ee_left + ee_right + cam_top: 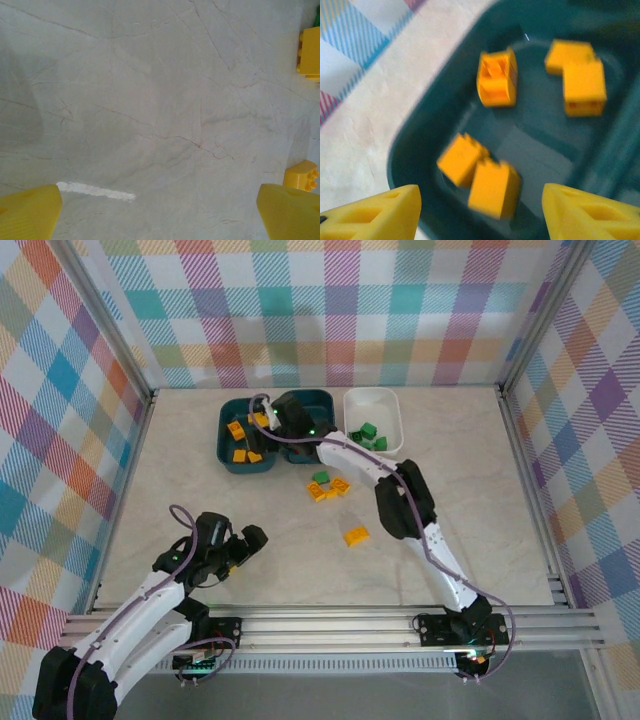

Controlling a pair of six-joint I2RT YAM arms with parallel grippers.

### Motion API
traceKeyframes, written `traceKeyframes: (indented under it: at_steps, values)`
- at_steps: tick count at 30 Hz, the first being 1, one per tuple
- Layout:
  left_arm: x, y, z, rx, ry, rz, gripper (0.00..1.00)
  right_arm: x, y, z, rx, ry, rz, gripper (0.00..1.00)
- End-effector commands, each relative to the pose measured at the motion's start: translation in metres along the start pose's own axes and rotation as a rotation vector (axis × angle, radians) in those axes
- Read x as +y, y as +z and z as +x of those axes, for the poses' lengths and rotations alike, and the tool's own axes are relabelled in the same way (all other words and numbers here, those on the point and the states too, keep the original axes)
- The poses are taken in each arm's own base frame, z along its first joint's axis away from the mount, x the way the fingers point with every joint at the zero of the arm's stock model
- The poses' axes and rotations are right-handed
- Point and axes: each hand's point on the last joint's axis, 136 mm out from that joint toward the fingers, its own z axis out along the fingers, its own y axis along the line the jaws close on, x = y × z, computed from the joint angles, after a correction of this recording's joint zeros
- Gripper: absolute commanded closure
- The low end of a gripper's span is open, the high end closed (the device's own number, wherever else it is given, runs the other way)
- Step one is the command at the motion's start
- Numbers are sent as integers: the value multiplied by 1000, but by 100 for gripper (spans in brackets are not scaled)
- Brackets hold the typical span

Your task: Sort the legos into containers by color

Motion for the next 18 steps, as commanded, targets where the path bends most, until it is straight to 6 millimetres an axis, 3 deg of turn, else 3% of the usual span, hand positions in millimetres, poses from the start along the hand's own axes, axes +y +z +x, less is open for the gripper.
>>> traceKeyframes:
  at_steps: [1,2,5,7,11,13,18]
  values:
    - [-15,-5,-7,-6,26,31,0,8,-73,-32,-146,14,40,35]
    - [-18,-4,-8,-2,32,39,0,2,-85,-21,-136,36,67,34]
    - [-29,5,-8,20,49,62,0,-28,-116,37,-51,128,190,32]
    - [-39,13,-6,39,78,70,0,-46,-137,89,25,188,258,26]
    - [-64,29,0,62,176,66,0,-77,-180,165,107,316,387,18]
    - [-78,37,5,76,227,62,0,-83,-201,200,150,387,422,18]
    - [-95,53,10,83,263,65,0,-68,-232,253,210,497,411,18]
